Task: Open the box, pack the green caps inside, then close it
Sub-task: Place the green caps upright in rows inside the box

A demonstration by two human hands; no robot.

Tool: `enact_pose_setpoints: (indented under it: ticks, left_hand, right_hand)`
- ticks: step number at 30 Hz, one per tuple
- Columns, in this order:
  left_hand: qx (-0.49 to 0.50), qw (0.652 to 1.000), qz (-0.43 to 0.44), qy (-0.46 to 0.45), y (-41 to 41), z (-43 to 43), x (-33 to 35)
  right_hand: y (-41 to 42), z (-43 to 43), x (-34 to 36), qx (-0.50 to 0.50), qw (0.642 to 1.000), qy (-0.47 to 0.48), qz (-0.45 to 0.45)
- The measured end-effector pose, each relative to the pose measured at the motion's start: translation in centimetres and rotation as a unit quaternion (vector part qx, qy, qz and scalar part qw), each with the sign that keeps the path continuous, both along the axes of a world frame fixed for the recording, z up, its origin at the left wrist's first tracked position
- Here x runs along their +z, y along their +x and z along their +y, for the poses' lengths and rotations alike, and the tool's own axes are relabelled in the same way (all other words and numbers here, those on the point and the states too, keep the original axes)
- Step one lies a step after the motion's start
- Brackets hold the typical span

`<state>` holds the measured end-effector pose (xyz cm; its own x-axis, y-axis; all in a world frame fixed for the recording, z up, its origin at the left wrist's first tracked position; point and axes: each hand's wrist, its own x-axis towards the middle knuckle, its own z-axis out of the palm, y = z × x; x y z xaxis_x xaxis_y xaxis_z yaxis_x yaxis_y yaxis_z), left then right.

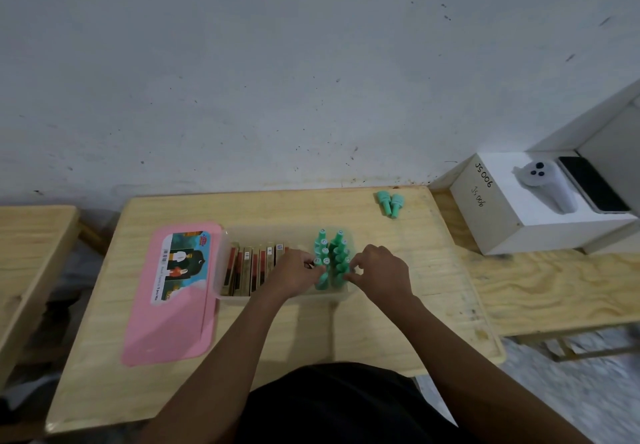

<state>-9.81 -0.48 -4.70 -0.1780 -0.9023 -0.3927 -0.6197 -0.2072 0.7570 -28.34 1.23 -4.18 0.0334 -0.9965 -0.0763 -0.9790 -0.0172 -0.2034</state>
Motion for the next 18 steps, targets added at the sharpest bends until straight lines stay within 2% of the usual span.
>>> enact_pose_setpoints:
  ticks: [4, 11, 18]
  left_hand:
    - [0.012, 1.0, -0.009, -0.01, -0.6, 0.2, -0.5]
    - [0.01, 0.999, -0.023, -0.024, -1.0, 0.6, -0.9]
    - [0.018, 0.999, -0.027, -0.027, -1.2, 1.3, -1.1]
  right_hand:
    - [-0.3, 0.0, -0.4, -0.002, 1.0, 0.001, -0.008]
    - [-1.7, -0.6, -0.2, 0.032, 0.995, 0.067, -0.072]
    - [-1.9, -0.3, -1.0, 0.012, 0.993, 0.068, -0.099]
